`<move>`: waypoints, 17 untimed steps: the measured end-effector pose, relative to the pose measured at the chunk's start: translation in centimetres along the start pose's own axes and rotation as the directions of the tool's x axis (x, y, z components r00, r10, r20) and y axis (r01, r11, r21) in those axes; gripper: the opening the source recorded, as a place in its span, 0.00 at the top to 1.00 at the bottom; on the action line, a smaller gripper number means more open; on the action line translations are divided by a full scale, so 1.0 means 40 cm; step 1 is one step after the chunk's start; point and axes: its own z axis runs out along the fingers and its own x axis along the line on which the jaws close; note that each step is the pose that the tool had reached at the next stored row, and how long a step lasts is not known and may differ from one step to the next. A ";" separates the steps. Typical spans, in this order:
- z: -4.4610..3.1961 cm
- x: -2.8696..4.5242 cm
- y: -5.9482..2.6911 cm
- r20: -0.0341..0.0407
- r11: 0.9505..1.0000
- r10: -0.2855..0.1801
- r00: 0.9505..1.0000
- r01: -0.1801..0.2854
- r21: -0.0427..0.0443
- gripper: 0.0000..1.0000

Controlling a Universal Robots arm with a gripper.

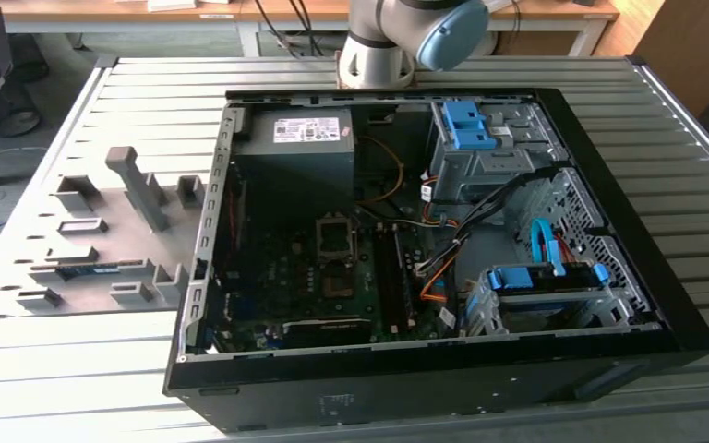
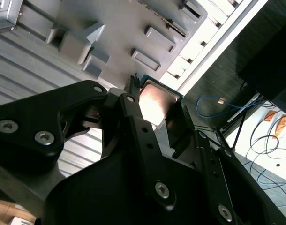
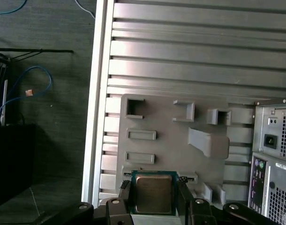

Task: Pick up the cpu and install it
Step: 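Pick up the cpu and move it towards the insertion slot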

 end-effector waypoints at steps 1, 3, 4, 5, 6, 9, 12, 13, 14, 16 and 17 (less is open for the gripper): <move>0.000 -0.008 0.000 0.000 1.000 0.000 1.000 0.000 0.000 0.53; 0.000 -0.025 -0.001 0.000 1.000 0.000 1.000 0.000 0.000 0.53; -0.001 -0.033 -0.002 0.000 1.000 0.000 1.000 0.000 0.000 0.53; -0.001 -0.041 -0.003 0.000 1.000 0.000 1.000 0.000 0.000 0.53; -0.001 -0.050 -0.003 0.000 1.000 0.000 1.000 0.000 0.000 0.53; -0.001 -0.075 -0.005 0.000 1.000 0.000 1.000 0.000 0.000 0.53; -0.001 -0.097 -0.006 0.000 1.000 0.000 1.000 0.000 0.000 0.53; -0.001 -0.104 -0.006 0.000 1.000 0.000 1.000 0.000 0.001 0.53; -0.002 -0.112 -0.007 0.000 1.000 0.000 1.000 0.000 0.001 0.53; -0.002 -0.125 -0.008 0.000 1.000 0.000 1.000 0.000 0.001 0.53; -0.002 -0.132 -0.008 0.000 1.000 0.000 1.000 0.000 0.001 0.53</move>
